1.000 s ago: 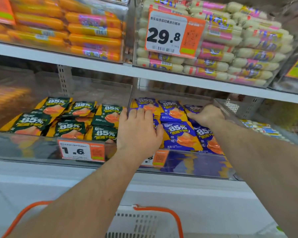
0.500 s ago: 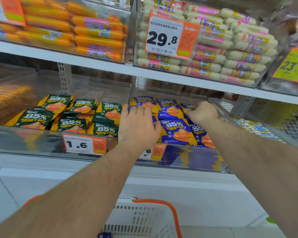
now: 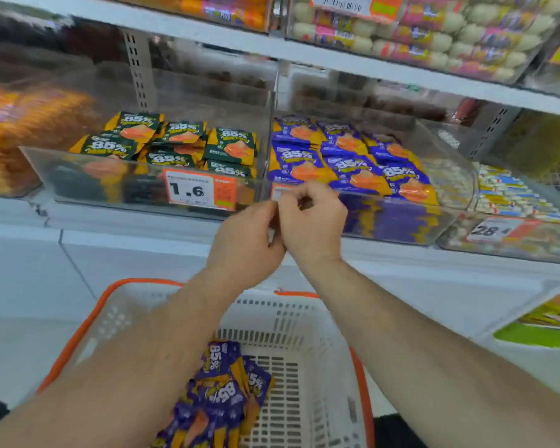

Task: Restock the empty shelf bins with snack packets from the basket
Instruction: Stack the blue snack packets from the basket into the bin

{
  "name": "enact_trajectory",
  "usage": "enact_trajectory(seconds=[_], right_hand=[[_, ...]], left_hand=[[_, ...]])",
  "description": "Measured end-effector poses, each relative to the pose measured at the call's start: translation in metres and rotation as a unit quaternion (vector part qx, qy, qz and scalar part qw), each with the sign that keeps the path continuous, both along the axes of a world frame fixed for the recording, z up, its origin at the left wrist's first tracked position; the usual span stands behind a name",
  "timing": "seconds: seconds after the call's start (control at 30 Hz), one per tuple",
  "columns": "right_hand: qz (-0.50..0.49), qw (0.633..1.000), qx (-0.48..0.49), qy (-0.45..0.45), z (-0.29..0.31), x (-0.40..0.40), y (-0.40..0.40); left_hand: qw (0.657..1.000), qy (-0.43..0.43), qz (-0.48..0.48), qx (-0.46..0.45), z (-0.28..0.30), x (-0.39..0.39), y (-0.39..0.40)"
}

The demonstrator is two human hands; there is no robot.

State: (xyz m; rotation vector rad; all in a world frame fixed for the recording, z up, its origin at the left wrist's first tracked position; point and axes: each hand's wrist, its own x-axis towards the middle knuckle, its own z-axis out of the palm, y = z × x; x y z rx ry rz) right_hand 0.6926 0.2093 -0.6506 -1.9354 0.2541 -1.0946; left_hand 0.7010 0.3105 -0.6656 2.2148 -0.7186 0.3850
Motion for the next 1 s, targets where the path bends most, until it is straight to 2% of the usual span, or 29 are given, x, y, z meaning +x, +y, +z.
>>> enact_trajectory(seconds=[0.1, 0.2, 0.3, 0.37, 0.4, 0.47, 0.53, 0.7, 0.83, 0.93, 1.0], right_hand=[[0.049, 0.988, 0.02, 0.146, -0.061, -0.012, 0.019], [0.051, 0.942, 0.04, 0.329, -0.135, -0.016, 0.019], [0.022, 0.86, 0.123, 0.494, -0.201, -0.029, 0.011], [0.031, 0.802, 0.184, 0.567, -0.235, -0.04, 0.008], [0.046, 0.776, 0.198, 0.597, -0.253, -0.044, 0.005], [0.085, 0.733, 0.163, 0.654, -0.281, -0.049, 0.001], [0.09, 0.708, 0.164, 0.681, -0.304, -0.051, 0.0], [0.05, 0.68, 0.208, 0.702, -0.343, -0.053, -0.001], [0.014, 0.668, 0.26, 0.697, -0.362, -0.054, 0.001], [-0.004, 0.682, 0.326, 0.655, -0.375, -0.056, 0.0], [0.013, 0.671, 0.346, 0.656, -0.374, -0.057, 0.002]], left_hand=[[0.989, 0.134, 0.01, 0.064, -0.058, -0.009, 0.031], [0.962, 0.251, 0.042, 0.098, -0.108, -0.01, 0.055], [0.932, 0.34, 0.055, 0.112, -0.142, -0.014, 0.069], [0.919, 0.374, 0.052, 0.114, -0.158, -0.016, 0.073], [0.914, 0.387, 0.05, 0.115, -0.164, -0.017, 0.074], [0.905, 0.406, 0.048, 0.117, -0.178, -0.017, 0.074], [0.893, 0.429, 0.05, 0.125, -0.189, -0.017, 0.073], [0.875, 0.462, 0.061, 0.132, -0.207, -0.011, 0.068], [0.866, 0.479, 0.068, 0.127, -0.215, -0.007, 0.067], [0.859, 0.492, 0.068, 0.127, -0.22, -0.007, 0.068], [0.856, 0.496, 0.064, 0.129, -0.223, -0.008, 0.068]])
